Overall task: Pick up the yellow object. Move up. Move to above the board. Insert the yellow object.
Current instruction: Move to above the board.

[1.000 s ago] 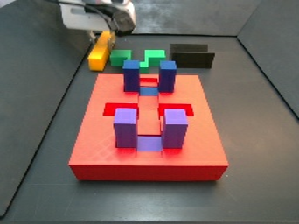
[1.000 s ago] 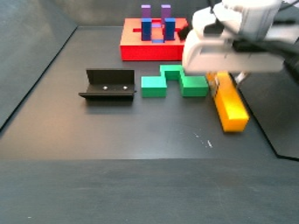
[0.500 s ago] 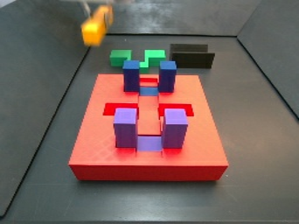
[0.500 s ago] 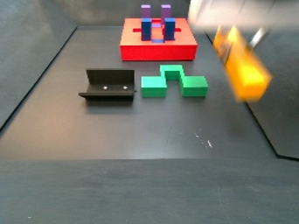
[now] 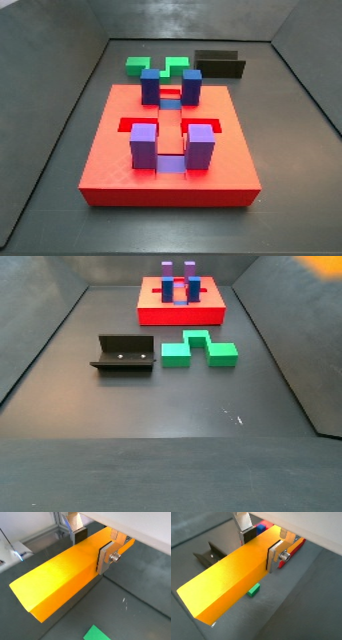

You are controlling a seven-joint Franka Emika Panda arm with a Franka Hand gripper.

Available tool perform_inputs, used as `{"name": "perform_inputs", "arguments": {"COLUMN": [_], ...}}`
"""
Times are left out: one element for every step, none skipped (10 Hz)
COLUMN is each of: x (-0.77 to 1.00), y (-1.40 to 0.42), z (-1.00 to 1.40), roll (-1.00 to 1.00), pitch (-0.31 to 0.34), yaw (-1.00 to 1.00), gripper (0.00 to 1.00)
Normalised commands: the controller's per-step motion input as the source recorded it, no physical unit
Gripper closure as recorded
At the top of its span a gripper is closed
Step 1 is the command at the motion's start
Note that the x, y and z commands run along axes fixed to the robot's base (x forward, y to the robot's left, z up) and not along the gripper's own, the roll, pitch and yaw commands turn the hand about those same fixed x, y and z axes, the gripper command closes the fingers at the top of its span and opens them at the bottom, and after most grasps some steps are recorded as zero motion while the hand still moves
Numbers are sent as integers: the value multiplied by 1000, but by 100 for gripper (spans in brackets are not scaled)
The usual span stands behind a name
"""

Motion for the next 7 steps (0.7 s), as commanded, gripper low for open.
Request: {"name": "perform_inputs", "arguments": {"x": [26,38,28,705,702,736,763], "y": [-3,1,0,-1400,-1400,-1400,-1400], "z": [420,234,173,195,178,168,173], "roll": [6,4,0,63,74,97,-12], "pitch": [50,52,57,94,90,141,142], "yaw": [2,2,4,40,47,46,12], "gripper": [100,100,100,100,100,100,100]}}
